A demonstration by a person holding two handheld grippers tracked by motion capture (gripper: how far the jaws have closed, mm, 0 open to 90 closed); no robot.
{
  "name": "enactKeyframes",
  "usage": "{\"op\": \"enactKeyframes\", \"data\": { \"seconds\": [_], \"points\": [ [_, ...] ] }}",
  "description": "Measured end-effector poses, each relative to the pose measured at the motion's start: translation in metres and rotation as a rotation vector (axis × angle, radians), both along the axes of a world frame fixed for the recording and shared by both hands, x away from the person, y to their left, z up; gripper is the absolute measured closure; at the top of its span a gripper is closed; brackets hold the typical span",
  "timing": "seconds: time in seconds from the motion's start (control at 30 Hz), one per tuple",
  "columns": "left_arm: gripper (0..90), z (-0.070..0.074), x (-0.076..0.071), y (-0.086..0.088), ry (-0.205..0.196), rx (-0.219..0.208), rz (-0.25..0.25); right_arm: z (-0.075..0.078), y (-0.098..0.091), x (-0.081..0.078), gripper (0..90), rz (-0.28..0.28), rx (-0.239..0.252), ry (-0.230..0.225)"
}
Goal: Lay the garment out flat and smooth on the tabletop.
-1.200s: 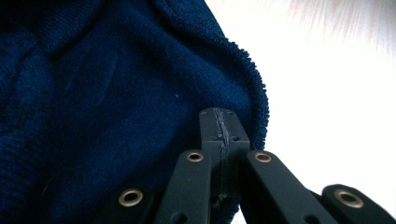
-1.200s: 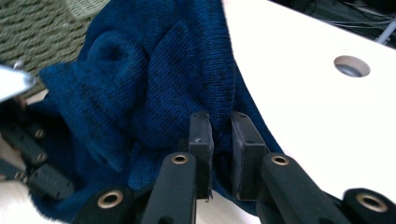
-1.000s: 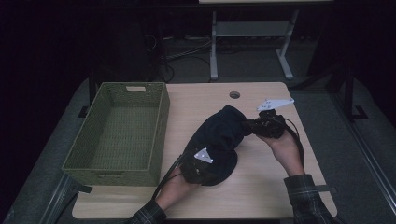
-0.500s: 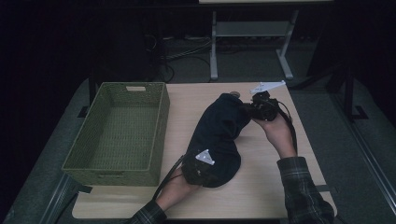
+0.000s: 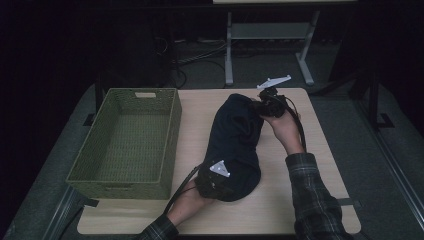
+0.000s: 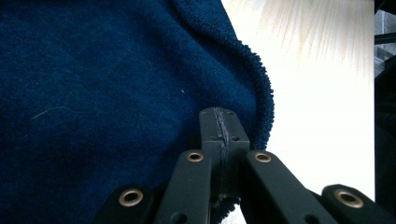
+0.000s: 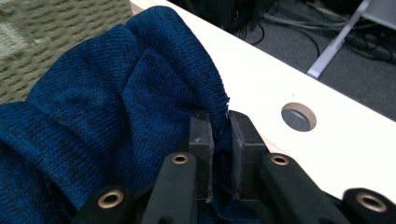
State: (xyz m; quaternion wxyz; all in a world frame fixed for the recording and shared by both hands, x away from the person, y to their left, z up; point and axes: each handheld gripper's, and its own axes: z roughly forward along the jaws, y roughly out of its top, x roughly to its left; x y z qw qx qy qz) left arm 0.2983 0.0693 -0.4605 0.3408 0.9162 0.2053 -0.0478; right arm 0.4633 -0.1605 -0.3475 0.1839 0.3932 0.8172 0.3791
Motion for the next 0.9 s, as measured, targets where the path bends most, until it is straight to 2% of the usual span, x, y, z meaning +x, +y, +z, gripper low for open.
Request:
{"op": "enactKeyframes", "data": {
  "seconds": [0.2,0.33,0.53,0.6,0.63,0.67,0.73,0.9],
  "points": [
    [90.0,0.000,0.001,0.000,0.010,-0.004,-0.001,-0.012,0.010,0.016,80.6,-0.006,-0.017,0.019],
    [90.0,0.000,0.001,0.000,0.010,-0.004,-0.002,-0.025,0.022,0.027,80.4,0.003,-0.048,0.033],
    [90.0,0.000,0.001,0.000,0.010,-0.007,-0.003,-0.045,0.031,0.038,80.0,-0.003,-0.061,0.069],
    [90.0,-0.001,0.001,0.000,0.014,-0.012,-0.003,-0.050,0.032,0.040,78.6,-0.008,-0.066,0.085],
    [90.0,-0.001,0.001,0.001,0.016,-0.013,-0.003,-0.054,0.032,0.041,72.9,-0.010,-0.061,0.096],
    [90.0,-0.001,0.002,0.001,0.018,-0.015,-0.002,-0.055,0.032,0.042,67.4,-0.010,-0.054,0.096],
    [90.0,-0.001,0.002,0.001,0.019,-0.016,-0.004,-0.054,0.030,0.042,62.1,-0.014,-0.025,0.099],
    [90.0,-0.002,0.003,0.001,0.023,-0.016,-0.003,-0.038,0.019,0.035,59.5,-0.013,0.029,0.078]
  ]
}}
